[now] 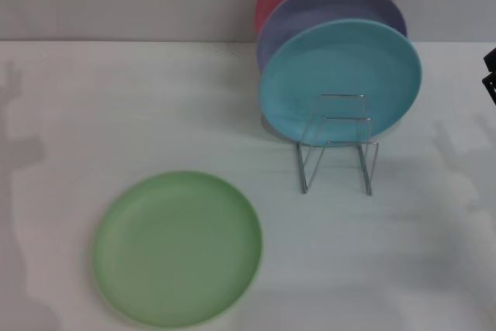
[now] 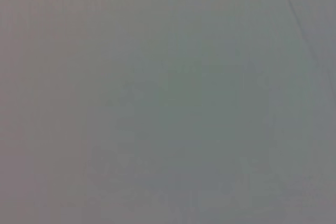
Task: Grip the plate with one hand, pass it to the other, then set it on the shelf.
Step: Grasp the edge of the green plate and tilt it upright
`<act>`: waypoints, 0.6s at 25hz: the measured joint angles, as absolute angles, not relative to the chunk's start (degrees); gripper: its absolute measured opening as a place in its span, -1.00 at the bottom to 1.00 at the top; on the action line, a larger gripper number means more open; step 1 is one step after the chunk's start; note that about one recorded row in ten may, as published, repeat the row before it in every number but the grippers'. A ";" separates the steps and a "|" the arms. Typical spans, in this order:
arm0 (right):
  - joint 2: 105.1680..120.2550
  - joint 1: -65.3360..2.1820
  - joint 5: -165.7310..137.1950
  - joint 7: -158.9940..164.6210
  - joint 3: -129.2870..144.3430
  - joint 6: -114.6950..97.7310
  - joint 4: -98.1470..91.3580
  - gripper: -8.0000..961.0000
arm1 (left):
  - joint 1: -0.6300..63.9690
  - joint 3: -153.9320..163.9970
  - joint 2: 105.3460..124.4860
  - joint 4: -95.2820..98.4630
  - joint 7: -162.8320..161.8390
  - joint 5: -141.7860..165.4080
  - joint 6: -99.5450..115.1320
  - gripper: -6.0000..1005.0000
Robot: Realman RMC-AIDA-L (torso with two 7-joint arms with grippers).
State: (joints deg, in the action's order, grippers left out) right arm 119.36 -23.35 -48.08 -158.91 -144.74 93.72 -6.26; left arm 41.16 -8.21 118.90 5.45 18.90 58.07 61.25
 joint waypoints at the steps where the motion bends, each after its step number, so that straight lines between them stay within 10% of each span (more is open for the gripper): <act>1: 119.36 -23.44 -48.08 -158.91 -144.67 93.64 -6.28 0.63 | 41.13 -9.41 118.84 3.60 22.52 56.84 62.85 0.61; 15: 119.36 -24.06 -48.13 -158.91 -144.49 92.39 -6.34 0.63 | 44.28 -12.91 118.13 -6.64 20.82 56.01 51.56 0.60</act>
